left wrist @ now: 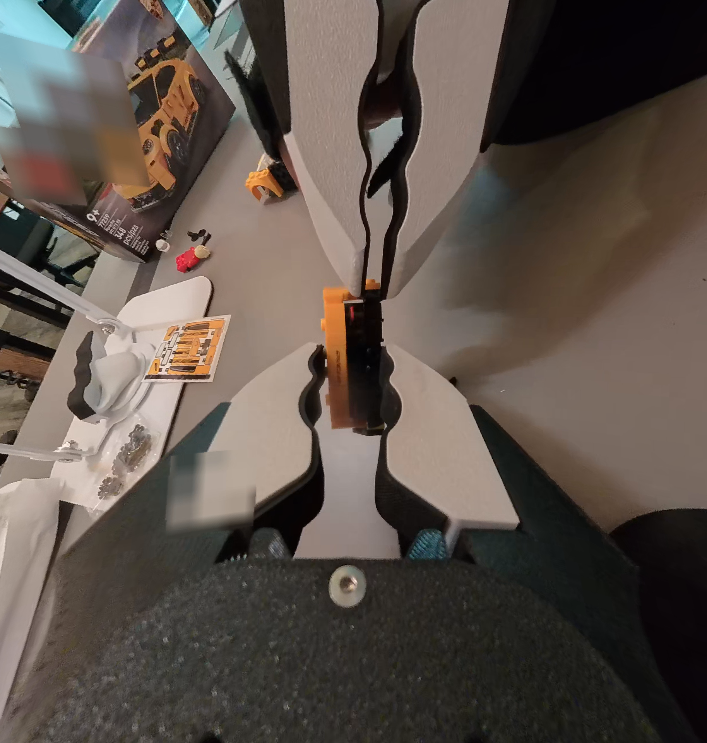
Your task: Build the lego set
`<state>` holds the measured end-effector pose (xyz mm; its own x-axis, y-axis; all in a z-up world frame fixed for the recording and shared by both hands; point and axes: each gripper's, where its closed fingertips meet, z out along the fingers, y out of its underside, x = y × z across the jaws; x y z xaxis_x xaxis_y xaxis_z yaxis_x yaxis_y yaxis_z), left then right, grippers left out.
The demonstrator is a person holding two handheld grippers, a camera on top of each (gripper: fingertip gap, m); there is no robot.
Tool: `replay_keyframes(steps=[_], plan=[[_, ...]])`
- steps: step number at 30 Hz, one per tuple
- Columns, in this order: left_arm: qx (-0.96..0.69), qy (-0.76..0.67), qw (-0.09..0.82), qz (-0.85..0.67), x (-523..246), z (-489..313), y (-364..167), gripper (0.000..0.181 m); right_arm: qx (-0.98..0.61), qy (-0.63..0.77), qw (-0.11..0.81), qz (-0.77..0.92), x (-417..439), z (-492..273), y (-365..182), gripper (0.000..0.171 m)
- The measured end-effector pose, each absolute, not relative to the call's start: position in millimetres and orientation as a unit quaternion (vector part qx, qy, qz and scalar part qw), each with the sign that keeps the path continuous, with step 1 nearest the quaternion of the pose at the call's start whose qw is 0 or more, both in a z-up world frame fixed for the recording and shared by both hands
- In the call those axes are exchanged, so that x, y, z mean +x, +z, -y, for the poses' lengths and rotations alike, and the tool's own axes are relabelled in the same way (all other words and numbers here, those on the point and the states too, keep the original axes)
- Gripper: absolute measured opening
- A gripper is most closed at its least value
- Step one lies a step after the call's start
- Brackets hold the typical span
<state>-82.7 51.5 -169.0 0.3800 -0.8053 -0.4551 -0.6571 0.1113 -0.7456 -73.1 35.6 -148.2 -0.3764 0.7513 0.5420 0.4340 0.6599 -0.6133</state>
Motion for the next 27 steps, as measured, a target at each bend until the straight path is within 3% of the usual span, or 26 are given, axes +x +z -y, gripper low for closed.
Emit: replay_keyframes(steps=[16, 27], plan=[[-0.604, 0.001, 0.598, -0.527, -87.6, -58.9, -129.8, 0.026, -0.370, 0.241, 0.484, 0.755, -76.3, -48.5, -121.3, 0.007], [-0.613, 0.022, 0.589, -0.526, -89.0, -59.8, -127.5, 0.026, -0.379, 0.273, 0.482, 0.741, -77.2, -51.8, -122.3, 0.007]])
